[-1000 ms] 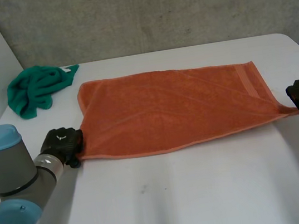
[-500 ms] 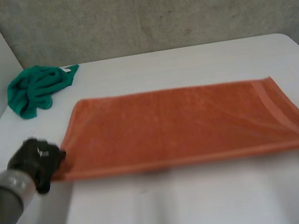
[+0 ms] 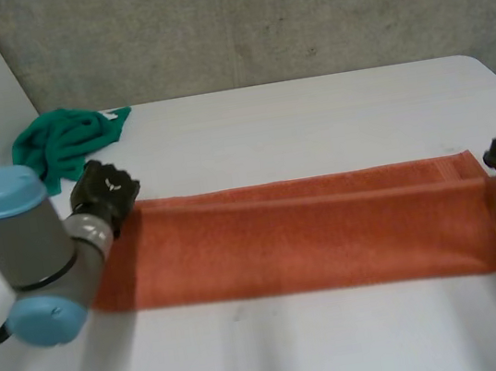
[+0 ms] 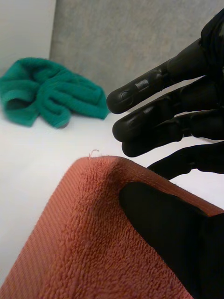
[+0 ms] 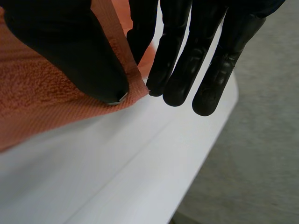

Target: Fold the laundry.

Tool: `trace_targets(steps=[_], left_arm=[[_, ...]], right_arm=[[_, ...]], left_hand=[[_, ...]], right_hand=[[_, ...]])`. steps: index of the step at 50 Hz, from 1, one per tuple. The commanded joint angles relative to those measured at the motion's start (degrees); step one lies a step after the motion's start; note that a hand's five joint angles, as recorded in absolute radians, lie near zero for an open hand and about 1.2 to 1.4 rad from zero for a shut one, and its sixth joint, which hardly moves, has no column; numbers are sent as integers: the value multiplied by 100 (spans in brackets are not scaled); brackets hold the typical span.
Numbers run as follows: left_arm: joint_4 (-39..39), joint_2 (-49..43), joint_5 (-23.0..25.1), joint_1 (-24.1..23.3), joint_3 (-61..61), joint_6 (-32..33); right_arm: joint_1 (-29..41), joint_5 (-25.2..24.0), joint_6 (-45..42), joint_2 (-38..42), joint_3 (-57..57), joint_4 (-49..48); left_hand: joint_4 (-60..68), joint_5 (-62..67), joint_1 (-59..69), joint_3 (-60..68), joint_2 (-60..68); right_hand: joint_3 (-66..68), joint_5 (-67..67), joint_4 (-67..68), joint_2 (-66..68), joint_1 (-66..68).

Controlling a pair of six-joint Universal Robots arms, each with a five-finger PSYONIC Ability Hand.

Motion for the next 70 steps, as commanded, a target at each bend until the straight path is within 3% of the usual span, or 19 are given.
trace_targets(steps=[1,9,10,11,12,16,22,27,35,41,47,53,58,63,66,70], left_arm=[[694,-1245,-15,-75,1259,35],[1177,-1887,2,-136,1823,61],[1230,-1905,28,-154,1814,53],[1361,-1914,28,-206,1762,61],[1484,-1914,20,-250,1718,44],[2126,-1791,20,-356,1393,9],[2777,-1195,-33,-426,593,-9],[2725,-412,-24,-435,-189,-421],[2444,669,11,-470,-1314,-1818],[1979,819,2,-505,-1464,-2566],[1828,793,11,-479,-1464,-2628],[1828,793,2,-470,-1456,-2637],[1819,793,-7,-470,-1456,-2646],[1810,784,-16,-479,-1464,-2646],[1793,784,-24,-479,-1464,-2646],[1784,784,-24,-488,-1464,-2646]], right_arm=[[338,375,11,1004,-1097,-663],[522,437,11,1910,-2144,-1278],[557,524,28,2041,-2310,-1313],[575,586,54,2086,-2364,-1314],[593,638,81,2095,-2390,-1314],[610,911,659,1929,-2435,-1287],[566,727,1609,998,-1873,-1261],[199,-228,1830,119,-1039,-587],[-707,-1337,1883,-172,42,795],[-1112,-1760,1856,-181,650,357],[-1358,-2076,1865,-85,966,-459],[-1438,-2419,1883,205,993,-619],[-1438,-2481,1883,407,923,-698],[-1446,-2438,1883,583,844,-856],[-1481,-2323,1891,575,809,-953],[-1753,-1570,1752,487,730,-1321]], left_hand=[[1118,1413,1400,1162,1144],[1118,1413,1400,1162,1144],[354,649,636,398,380],[-4199,-3904,-3918,-4156,-4174],[-5882,-5587,-5600,-5838,-5856],[-5882,-5587,-5600,-5838,-5856],[-5882,-5587,-5600,-5838,-5856],[-5882,-5587,-5600,-5838,-5856],[-5882,-5587,-5600,-5838,-5856],[-5861,-5566,-5579,-5817,-5835],[-5860,-5565,-5579,-5817,-5835],[-5860,-5565,-5579,-5817,-5835],[-5860,-5565,-5579,-5817,-5835],[-5860,-5565,-5579,-5817,-5835],[-5860,-5565,-5579,-5817,-5835],[-5860,-5565,-5579,-5817,-5835]], right_hand=[[1241,1302,1183,1289,2266],[1241,1302,1183,1289,2266],[-3582,-3522,-3640,-3535,-2557],[-5759,-5698,-5817,-5711,-4734],[-5759,-5698,-5817,-5711,-4734],[-5759,-5698,-5817,-5711,-4734],[-5759,-5698,-5817,-5711,-4734],[-5759,-5698,-5817,-5711,-4734],[-5759,-5698,-5817,-5711,-4734],[-4322,-4262,-4380,-4275,-3297],[-3700,-3640,-3758,-3653,-2675],[-3178,-3117,-3236,-3130,-2153],[-2019,-1958,-2077,-1972,-994],[1235,1295,1177,1282,2260],[1241,1302,1183,1289,2266],[1241,1302,1183,1289,2266]])
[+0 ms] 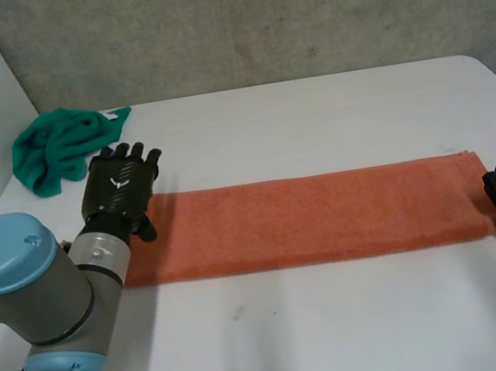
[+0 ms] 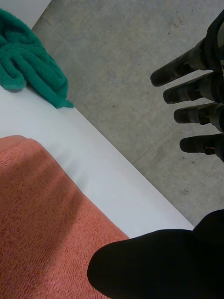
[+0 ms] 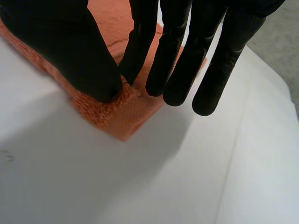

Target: Fold the laundry.

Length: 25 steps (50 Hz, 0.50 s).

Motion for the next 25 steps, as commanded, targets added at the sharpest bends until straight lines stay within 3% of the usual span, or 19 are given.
trace_targets(steps=[1,5,10,14,16,17,19,20,25], left_arm=[[-31,-1,0,-20,-13,-1],[-31,26,-9,-20,-13,-1],[-40,35,-9,-2,-13,-1],[-92,43,-9,-2,-13,-1],[-119,52,-9,-2,-13,-1],[-128,52,-9,-2,-21,-1],[-128,52,-9,-2,-13,-1],[-136,52,-9,-2,-21,-1],[-172,61,-9,-11,-21,-10]], right_arm=[[-336,982,-164,-77,-159,-504],[-503,1396,-366,-59,-405,-733],[-846,1502,-1041,-121,-572,-804],[-750,1423,-1018,-147,-599,-716],[-610,1318,-833,-191,-520,-707],[-444,1083,-571,-287,-406,-698],[-346,617,-210,-454,-222,-681],[-328,136,27,-594,-38,-646],[-310,-861,266,-806,306,-452]], left_hand=[[-137,-243,-46,-189,-149],[-137,-243,-46,-189,-149],[-137,-243,-46,-189,-149],[-137,-243,-46,-189,-149],[-137,-243,-46,-189,-149],[-137,-243,-46,-189,-149],[-137,-243,-46,-189,-149],[-137,-243,-46,-189,-149],[-154,-260,-62,-206,-165]], right_hand=[[1246,1411,1220,1270,2474],[1246,1411,1220,1270,2474],[1246,1411,1220,1270,2474],[1246,1411,1220,1270,2474],[-1656,-1491,-1683,-1633,-429],[-3406,-3241,-3433,-3383,-2179],[-4143,-3978,-4170,-4120,-2916],[-4880,-4715,-4906,-4857,-3653],[-4888,-4722,-4914,-4864,-3660]])
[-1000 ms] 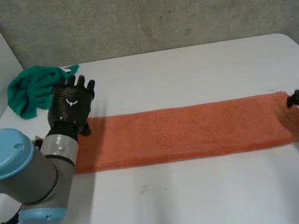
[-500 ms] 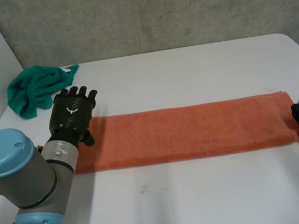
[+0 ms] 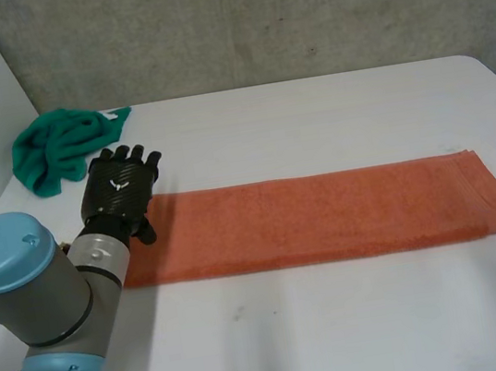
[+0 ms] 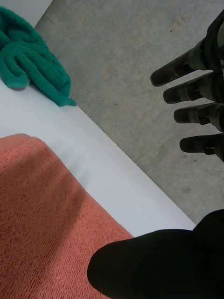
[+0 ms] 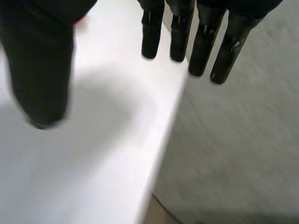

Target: Fold the laundry.

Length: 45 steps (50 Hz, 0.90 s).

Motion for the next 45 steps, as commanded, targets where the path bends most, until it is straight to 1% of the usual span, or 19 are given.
trace_targets(steps=[1,4,9,16,27,29,30,32,36,40,45], left_arm=[[-72,8,0,-18,-5,-17],[-107,8,9,-18,-5,-18],[-125,8,9,-18,-5,-18],[-125,8,18,-18,-14,-18],[-125,-28,27,8,-5,-18],[-125,-36,35,8,-5,-18],[-125,-36,35,8,-5,-18],[-125,-36,35,17,-5,-18],[-125,-36,27,17,-5,-18],[-125,-36,27,17,-5,-18],[-125,-36,18,26,-5,-18]], right_arm=[[165,-1636,658,-393,614,279],[174,-1761,641,-323,693,411],[157,-1664,456,-235,728,446],[174,-1523,-10,99,684,437],[174,-1497,-45,318,632,429],[166,-1488,-45,354,605,420],[165,-1497,-45,371,597,402],[157,-1497,-28,389,570,385],[157,-1401,-19,424,465,385],[131,-1102,-36,486,368,376],[-132,-725,-80,486,193,218]], left_hand=[[-154,-260,-62,-206,-165],[-154,-260,-62,-206,-165],[-154,-260,-62,-206,-165],[-154,-260,-62,-206,-165],[-154,-260,-62,-206,-165],[-154,-260,-62,-206,-165],[-154,-260,-62,-206,-165],[-154,-260,-62,-206,-165],[-154,-260,-62,-206,-165],[-159,-265,-67,-210,-170],[-159,-265,-67,-210,-170]], right_hand=[[-478,-502,-494,-397,-150],[-327,-351,-343,-246,1],[60,36,44,141,388],[582,558,565,663,909],[2078,2054,2062,2159,2406],[2631,2607,2615,2712,2959],[3917,3893,3900,3998,4244],[5597,5573,5580,5678,5924],[5606,5582,5589,5687,5934],[5606,5582,5589,5687,5934],[5606,5582,5589,5687,5934]])
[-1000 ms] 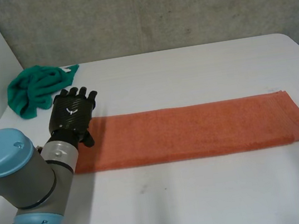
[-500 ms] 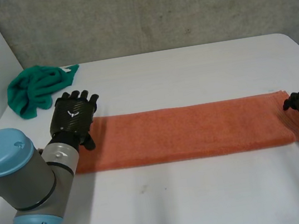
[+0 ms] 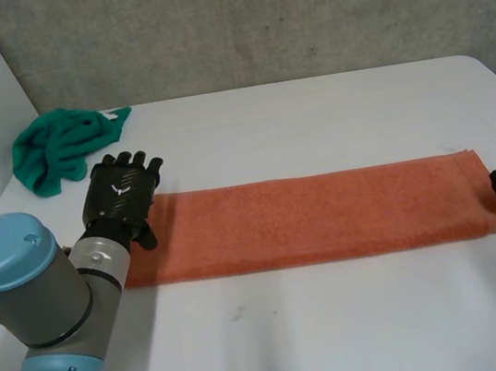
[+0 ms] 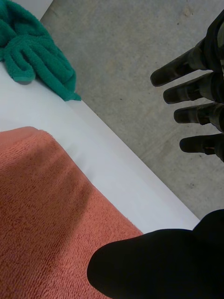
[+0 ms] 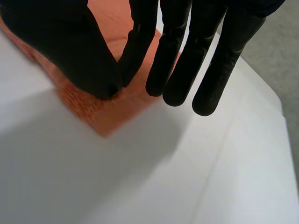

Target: Fold the laundry.

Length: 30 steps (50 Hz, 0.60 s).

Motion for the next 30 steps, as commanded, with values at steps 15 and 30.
trace_targets(steps=[15,30], left_arm=[[0,0,-28,8,0,0],[0,0,-19,16,0,0]], right_arm=[[-552,-259,262,-450,183,123],[-438,-710,281,-250,325,62]], left_hand=[[-159,-265,-68,-210,-170],[-159,-265,-68,-210,-170]], right_hand=[[-4843,-4726,-4898,-4820,-3677],[-3852,-3734,-3906,-3828,-2685]])
